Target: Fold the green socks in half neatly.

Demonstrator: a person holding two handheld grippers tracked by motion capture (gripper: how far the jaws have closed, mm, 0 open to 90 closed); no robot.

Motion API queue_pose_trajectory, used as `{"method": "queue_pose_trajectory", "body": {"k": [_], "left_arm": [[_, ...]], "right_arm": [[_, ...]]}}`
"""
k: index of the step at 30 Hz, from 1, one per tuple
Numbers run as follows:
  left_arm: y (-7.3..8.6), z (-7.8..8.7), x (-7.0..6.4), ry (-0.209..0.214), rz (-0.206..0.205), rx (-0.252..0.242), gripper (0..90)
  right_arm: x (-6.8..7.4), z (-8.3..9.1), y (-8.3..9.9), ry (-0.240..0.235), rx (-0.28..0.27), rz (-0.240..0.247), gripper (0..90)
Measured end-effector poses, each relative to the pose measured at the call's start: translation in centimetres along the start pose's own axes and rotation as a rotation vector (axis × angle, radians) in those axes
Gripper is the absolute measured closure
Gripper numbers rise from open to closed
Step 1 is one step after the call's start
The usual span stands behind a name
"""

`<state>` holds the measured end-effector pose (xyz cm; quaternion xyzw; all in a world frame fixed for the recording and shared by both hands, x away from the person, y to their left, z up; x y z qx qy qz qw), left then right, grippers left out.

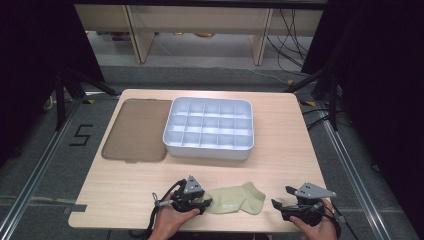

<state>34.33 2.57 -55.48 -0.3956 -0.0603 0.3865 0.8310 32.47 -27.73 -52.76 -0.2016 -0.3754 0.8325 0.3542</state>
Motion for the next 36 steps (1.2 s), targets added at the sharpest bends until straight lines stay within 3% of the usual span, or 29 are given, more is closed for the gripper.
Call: {"method": "queue_pose_trajectory", "body": {"k": [2, 3, 7, 9, 10, 12, 15, 16, 17, 19, 22, 23, 25, 26, 27, 28, 31, 32, 33, 34, 36], "left_arm": [[0.0, 0.0, -0.1, -0.012, 0.013, -0.001, 64.0], [0.1, 0.0, -0.2, 0.000, 0.006, -0.002, 64.0], [0.2, -0.1, -0.5, 0.016, 0.057, -0.016, 75.0], [0.1, -0.1, -0.5, 0.041, 0.053, -0.019, 80.2], [0.2, -0.1, -0.5, 0.041, 0.065, -0.019, 82.3], [0.1, 0.0, -0.4, 0.044, 0.058, -0.017, 82.6], [-0.1, 0.1, -0.4, 0.044, 0.057, -0.018, 83.0], [-0.2, 0.1, -0.5, 0.046, 0.052, -0.019, 83.3], [-0.1, 0.2, -0.5, 0.053, 0.042, -0.006, 83.3], [-0.4, 0.2, -0.6, 0.052, 0.055, -0.024, 83.4], [-0.4, 0.4, -0.6, 0.058, 0.047, -0.012, 83.4], [-0.5, 0.5, -0.5, 0.055, 0.036, -0.011, 83.4], [-0.6, 0.7, -0.5, 0.061, 0.026, -0.010, 83.5], [-0.7, 0.8, -0.4, 0.064, 0.028, -0.008, 83.5], [-0.8, 0.8, -0.5, 0.069, 0.037, -0.017, 83.5], [-0.8, 1.0, -0.4, 0.070, 0.024, -0.010, 83.5], [-1.2, 1.4, -0.4, 0.074, 0.005, -0.001, 83.5], [-1.2, 1.4, -0.4, 0.075, 0.003, 0.004, 83.5], [-1.3, 1.5, -0.4, 0.073, 0.002, 0.007, 83.5], [-1.4, 1.5, -0.3, 0.068, -0.017, 0.013, 83.5], [-1.6, 1.7, -0.2, 0.068, -0.012, 0.024, 83.5]], "right_arm": [[0.2, 0.0, -0.1, -0.018, -0.001, -0.016, 28.4], [0.2, 0.0, 0.0, -0.016, 0.000, -0.016, 28.4], [0.2, -0.1, -0.1, -0.028, -0.006, -0.012, 28.4], [0.3, -0.1, 0.0, -0.026, -0.001, -0.015, 28.4], [0.1, -0.1, -0.1, -0.036, -0.010, 0.014, 28.4], [0.2, -0.1, -0.2, -0.018, -0.012, -0.001, 28.5], [0.4, 0.0, -0.3, -0.033, -0.021, -0.011, 29.4], [0.8, 0.0, -0.5, -0.046, -0.032, -0.042, 31.9], [0.8, 0.0, -0.5, -0.046, -0.032, -0.042, 31.9], [0.5, -0.1, -0.7, -0.047, -0.059, 0.004, 34.6], [1.1, 0.0, -0.8, -0.061, -0.050, -0.023, 37.9], [1.0, 0.0, -0.8, -0.061, -0.053, 0.002, 38.5], [1.5, -0.1, -0.9, -0.089, -0.038, -0.018, 40.5], [1.4, -0.2, -1.0, -0.094, -0.054, 0.016, 41.8], [1.8, -0.2, -1.2, -0.098, -0.057, -0.004, 43.0], [1.8, -0.2, -1.3, -0.098, -0.066, 0.015, 44.4], [2.5, -0.7, -2.5, -0.167, -0.110, 0.024, 51.8], [3.1, -0.8, -2.8, -0.182, -0.102, -0.001, 54.9], [3.6, -1.6, -3.8, -0.196, -0.125, 0.056, 61.4], [3.6, -1.6, -3.8, -0.196, -0.125, 0.056, 61.4], [4.4, -2.4, -4.8, -0.210, -0.129, 0.103, 67.0]]}}
Point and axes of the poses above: each handheld gripper's, and its own axes: z roughly backward along the jaws, y roughly out of its underside, x roughly to its left, the point moved 6 cm from there along -z, roughly forward along the jaws, and after that the axes turned 7 degrees about z, right-handed, at the moved point
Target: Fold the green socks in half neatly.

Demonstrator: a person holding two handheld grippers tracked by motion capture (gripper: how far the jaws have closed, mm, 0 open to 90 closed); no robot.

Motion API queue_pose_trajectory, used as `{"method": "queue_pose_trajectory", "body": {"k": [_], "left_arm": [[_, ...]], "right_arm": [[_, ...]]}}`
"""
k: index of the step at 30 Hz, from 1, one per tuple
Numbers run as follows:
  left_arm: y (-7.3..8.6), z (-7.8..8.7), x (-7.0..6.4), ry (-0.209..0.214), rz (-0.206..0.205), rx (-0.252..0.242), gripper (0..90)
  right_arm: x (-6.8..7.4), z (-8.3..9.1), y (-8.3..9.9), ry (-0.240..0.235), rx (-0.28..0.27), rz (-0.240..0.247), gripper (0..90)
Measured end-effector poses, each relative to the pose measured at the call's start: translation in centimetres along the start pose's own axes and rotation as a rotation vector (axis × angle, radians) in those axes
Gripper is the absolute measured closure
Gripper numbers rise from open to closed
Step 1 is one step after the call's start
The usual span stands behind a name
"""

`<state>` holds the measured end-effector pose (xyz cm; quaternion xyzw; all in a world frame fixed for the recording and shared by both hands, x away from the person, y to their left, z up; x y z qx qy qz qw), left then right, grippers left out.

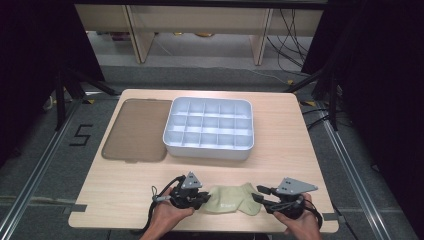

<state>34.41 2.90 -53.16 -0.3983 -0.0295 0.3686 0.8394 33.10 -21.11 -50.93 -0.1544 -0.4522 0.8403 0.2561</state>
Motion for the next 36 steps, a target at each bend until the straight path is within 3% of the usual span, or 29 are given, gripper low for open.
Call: {"method": "queue_pose_trajectory", "body": {"k": [4, 10, 18, 20, 22, 23, 28, 32, 35, 36], "left_arm": [[-0.1, 0.5, 0.2, 0.000, -0.009, 0.021, 83.5], [-0.1, 1.0, 0.8, -0.005, -0.023, 0.038, 83.4], [0.0, 1.9, 1.4, -0.002, -0.012, 0.056, 83.4], [0.0, 2.1, 1.5, -0.001, -0.028, 0.058, 83.4], [-0.1, 2.1, 1.6, 0.000, -0.014, 0.061, 83.4], [-0.1, 2.2, 1.7, 0.000, -0.027, 0.063, 83.4], [-0.2, 2.3, 1.8, 0.006, -0.031, 0.071, 83.4], [-0.4, 2.4, 1.8, 0.014, -0.016, 0.041, 83.4], [-0.7, 2.7, 1.9, 0.018, 0.005, 0.019, 83.3], [-0.8, 2.8, 1.9, 0.023, -0.006, 0.015, 83.3]], "right_arm": [[0.6, -2.0, -1.3, -0.028, 0.013, 0.072, 76.8], [1.2, -5.1, -2.5, -0.072, 0.040, 0.103, 86.5], [1.5, -8.3, -3.1, -0.089, 0.078, 0.079, 90.0], [1.5, -8.8, -3.3, -0.097, 0.090, 0.072, 90.0], [1.5, -9.4, -3.3, -0.101, 0.096, 0.087, 90.0], [1.5, -9.8, -3.2, -0.099, 0.098, 0.086, 90.0], [1.5, -11.1, -2.8, -0.108, 0.148, 0.079, 90.0], [1.4, -12.0, -2.4, -0.114, 0.175, 0.120, 90.0], [1.6, -12.1, -2.4, -0.118, 0.175, 0.102, 90.0], [1.8, -12.1, -2.4, -0.116, 0.178, 0.087, 90.0]]}}
Point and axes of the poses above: each handheld gripper's, and its own axes: z roughly backward along the jaws, y roughly out of its underside, x roughly to its left, the point moved 6 cm from there along -z, roughly forward along the jaws, and after that the axes turned 7 degrees about z, right-handed, at the moved point
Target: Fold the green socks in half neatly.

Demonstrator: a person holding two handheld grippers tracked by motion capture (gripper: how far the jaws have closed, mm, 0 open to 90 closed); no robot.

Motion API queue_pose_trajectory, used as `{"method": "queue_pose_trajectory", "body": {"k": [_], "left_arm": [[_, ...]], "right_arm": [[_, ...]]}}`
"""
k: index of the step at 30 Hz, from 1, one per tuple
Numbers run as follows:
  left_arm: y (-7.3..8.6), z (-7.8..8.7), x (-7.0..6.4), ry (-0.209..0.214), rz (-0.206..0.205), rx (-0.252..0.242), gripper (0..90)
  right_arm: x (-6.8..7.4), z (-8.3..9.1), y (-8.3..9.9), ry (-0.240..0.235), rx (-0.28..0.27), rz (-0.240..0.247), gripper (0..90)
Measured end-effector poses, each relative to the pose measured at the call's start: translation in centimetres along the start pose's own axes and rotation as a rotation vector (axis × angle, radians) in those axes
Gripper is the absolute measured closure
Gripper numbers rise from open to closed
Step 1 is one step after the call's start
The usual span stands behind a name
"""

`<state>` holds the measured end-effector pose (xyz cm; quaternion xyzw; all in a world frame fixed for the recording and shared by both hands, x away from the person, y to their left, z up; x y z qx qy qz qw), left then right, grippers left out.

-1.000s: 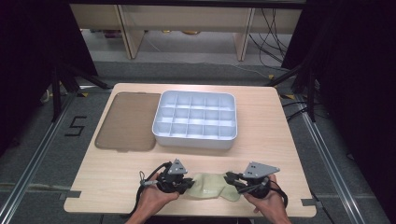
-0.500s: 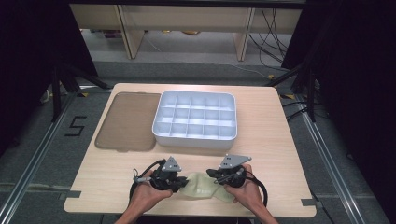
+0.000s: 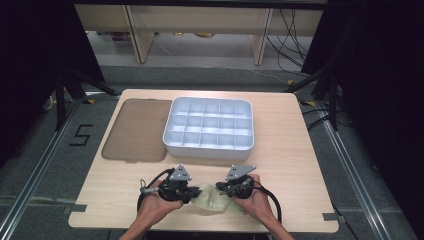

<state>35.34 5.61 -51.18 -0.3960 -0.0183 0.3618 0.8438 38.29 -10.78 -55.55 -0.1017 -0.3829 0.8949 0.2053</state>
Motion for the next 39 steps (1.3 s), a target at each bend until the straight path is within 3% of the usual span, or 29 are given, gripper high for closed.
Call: {"method": "queue_pose_trajectory", "body": {"k": [1, 7, 8, 10, 14, 23, 24, 25, 28, 31, 32, 34, 36, 37, 39], "left_arm": [[-0.2, 0.0, -0.1, 0.001, 0.015, -0.018, 83.3], [-0.2, 0.2, 0.2, -0.005, 0.009, -0.001, 83.4], [-0.2, 0.3, 0.3, -0.005, 0.003, 0.006, 83.3], [-0.2, 0.3, 0.5, -0.007, 0.008, 0.010, 83.3], [-0.3, 0.5, 0.7, -0.016, 0.018, 0.015, 83.3], [-0.6, 1.3, 1.4, -0.035, 0.013, 0.018, 83.3], [-0.7, 1.4, 1.5, -0.033, 0.011, 0.017, 83.2], [-0.7, 1.4, 1.5, -0.035, 0.016, 0.018, 83.2], [-0.9, 1.4, 1.3, -0.036, 0.021, 0.004, 83.1], [-1.2, 1.2, 1.0, -0.025, 0.020, -0.014, 83.0], [-1.4, 1.1, 0.8, -0.019, 0.025, -0.022, 83.1], [-1.6, 1.0, 0.6, -0.019, 0.020, -0.020, 83.0], [-1.7, 0.8, 0.4, -0.011, 0.003, -0.014, 83.0], [-1.9, 0.6, 0.2, -0.009, 0.031, -0.036, 83.0], [-1.9, 0.7, 0.4, -0.014, 0.009, -0.016, 83.1]], "right_arm": [[0.1, 0.0, 0.0, -0.003, 0.002, -0.002, 90.0], [0.2, 0.0, -0.3, -0.001, -0.009, 0.012, 88.5], [0.0, 0.2, -0.6, -0.004, -0.034, 0.038, 88.5], [0.5, 0.8, -0.9, -0.011, -0.044, -0.007, 88.5], [1.3, 1.6, -1.0, -0.038, -0.066, 0.020, 88.6], [3.9, 0.8, -0.3, -0.112, -0.011, 0.049, 88.6], [3.9, 0.5, -0.3, -0.114, -0.018, 0.075, 88.5], [4.1, 0.5, -0.2, -0.117, -0.003, 0.053, 88.5], [4.3, -0.1, -0.3, -0.118, -0.001, 0.095, 88.6], [4.3, -0.1, -0.3, -0.114, -0.003, 0.100, 88.6], [4.4, -0.1, -0.3, -0.112, -0.006, 0.077, 88.6], [4.4, -0.1, -0.3, -0.126, -0.015, 0.084, 88.5], [4.5, 0.2, -0.2, -0.131, 0.001, 0.056, 87.6], [4.4, 0.1, -0.2, -0.127, -0.012, 0.072, 87.2], [4.0, 0.6, -0.3, -0.126, -0.023, 0.064, 87.0]]}}
Point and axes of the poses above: each handheld gripper's, and its own axes: z roughly backward along the jaws, y roughly out of its underside, x roughly to its left, the point moved 6 cm from there along -z, roughly forward along the jaws, and after that the axes turned 7 degrees about z, right-handed, at the moved point
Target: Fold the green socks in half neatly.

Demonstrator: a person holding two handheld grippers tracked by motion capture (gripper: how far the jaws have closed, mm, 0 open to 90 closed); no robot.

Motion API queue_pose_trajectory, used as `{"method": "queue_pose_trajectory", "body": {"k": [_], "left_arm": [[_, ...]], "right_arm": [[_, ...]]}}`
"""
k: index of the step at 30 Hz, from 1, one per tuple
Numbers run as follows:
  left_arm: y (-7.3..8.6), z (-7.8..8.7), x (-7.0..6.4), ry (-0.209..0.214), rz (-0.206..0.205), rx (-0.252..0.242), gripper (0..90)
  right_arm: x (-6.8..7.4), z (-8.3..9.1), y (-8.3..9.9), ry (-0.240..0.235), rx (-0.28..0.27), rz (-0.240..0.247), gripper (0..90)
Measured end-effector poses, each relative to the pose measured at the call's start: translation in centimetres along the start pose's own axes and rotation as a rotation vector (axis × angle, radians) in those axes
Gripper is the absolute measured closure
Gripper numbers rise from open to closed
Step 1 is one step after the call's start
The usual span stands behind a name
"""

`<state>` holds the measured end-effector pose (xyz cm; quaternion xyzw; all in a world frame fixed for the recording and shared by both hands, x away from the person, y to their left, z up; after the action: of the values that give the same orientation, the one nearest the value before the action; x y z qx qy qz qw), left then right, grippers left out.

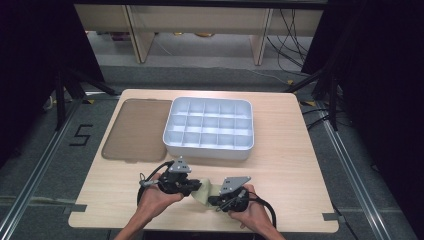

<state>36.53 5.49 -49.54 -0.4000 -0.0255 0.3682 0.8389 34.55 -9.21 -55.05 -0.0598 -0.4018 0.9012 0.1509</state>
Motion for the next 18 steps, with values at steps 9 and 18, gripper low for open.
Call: {"method": "queue_pose_trajectory", "body": {"k": [9, 18], "left_arm": [[0.0, 0.3, 0.1, 0.001, 0.018, -0.004, 83.0], [-0.8, 0.0, -0.6, 0.011, 0.004, -0.016, 82.8]], "right_arm": [[-3.1, 4.8, 1.3, 0.106, -0.030, -0.062, 87.2], [-3.4, 5.2, 4.0, 0.107, 0.064, -0.103, 87.2]]}}
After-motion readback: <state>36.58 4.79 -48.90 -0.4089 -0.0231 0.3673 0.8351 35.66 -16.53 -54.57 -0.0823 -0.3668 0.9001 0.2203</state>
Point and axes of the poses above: each handheld gripper's, and its own axes: z roughly backward along the jaws, y roughly out of its underside, x roughly to its left, the point moved 6 cm from there along -z, roughly forward along the jaws, and after that the axes turned 7 degrees about z, right-handed, at the moved point
